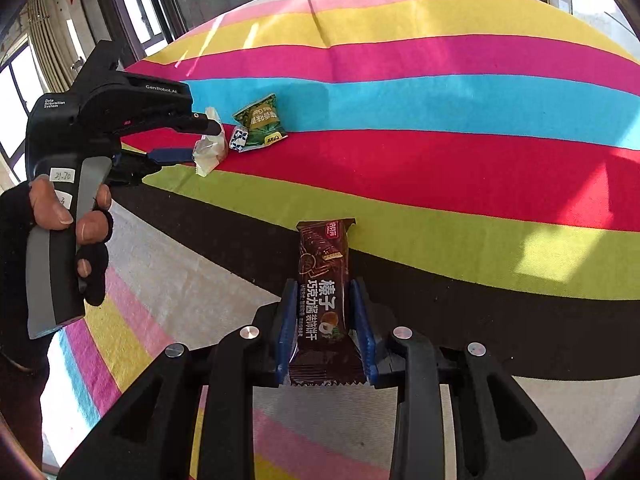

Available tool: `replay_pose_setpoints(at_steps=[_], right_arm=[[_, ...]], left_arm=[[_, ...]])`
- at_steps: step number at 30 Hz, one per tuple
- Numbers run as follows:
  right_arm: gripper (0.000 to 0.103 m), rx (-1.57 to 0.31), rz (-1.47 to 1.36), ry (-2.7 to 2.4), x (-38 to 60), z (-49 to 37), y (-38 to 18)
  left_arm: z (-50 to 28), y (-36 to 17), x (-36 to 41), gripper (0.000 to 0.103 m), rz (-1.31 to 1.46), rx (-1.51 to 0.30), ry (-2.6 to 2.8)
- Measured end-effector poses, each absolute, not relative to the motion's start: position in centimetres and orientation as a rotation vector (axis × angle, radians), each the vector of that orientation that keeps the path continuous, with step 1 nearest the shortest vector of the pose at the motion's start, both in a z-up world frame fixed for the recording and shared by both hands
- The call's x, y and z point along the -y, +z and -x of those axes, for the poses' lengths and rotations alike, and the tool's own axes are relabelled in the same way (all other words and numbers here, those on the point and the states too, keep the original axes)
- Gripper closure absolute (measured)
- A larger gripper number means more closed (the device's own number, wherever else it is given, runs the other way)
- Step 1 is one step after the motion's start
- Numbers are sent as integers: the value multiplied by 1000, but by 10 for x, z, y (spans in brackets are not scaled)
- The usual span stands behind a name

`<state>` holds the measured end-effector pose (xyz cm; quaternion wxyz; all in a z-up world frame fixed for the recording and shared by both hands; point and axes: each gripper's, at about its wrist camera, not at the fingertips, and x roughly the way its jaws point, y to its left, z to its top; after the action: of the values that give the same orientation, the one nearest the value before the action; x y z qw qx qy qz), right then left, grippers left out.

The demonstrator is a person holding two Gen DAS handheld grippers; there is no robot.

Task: Organize snacks
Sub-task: 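Grasp a brown chocolate bar with the right tool while the left tool grasps a white nut packet, then lift both packets and carry them over the white box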

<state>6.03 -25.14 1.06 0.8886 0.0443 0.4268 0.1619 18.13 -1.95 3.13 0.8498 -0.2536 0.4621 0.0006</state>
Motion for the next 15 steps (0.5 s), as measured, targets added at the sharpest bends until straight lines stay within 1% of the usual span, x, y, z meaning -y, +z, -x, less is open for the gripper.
replay_pose_setpoints(at_steps=[4, 9, 12, 15], right_arm=[[72, -887, -100, 342, 250, -61, 10], [72, -887, -101, 342, 250, -61, 10], [72, -891, -104, 340, 251, -61, 10], [76, -890, -110, 329, 253, -61, 11]], left_arm=[[-141, 48, 25, 62, 414, -954, -68], [-86, 61, 34, 62, 187, -965, -128], [-61, 52, 32, 62, 78, -969, -141], [-34, 44, 21, 62, 21, -949, -152]])
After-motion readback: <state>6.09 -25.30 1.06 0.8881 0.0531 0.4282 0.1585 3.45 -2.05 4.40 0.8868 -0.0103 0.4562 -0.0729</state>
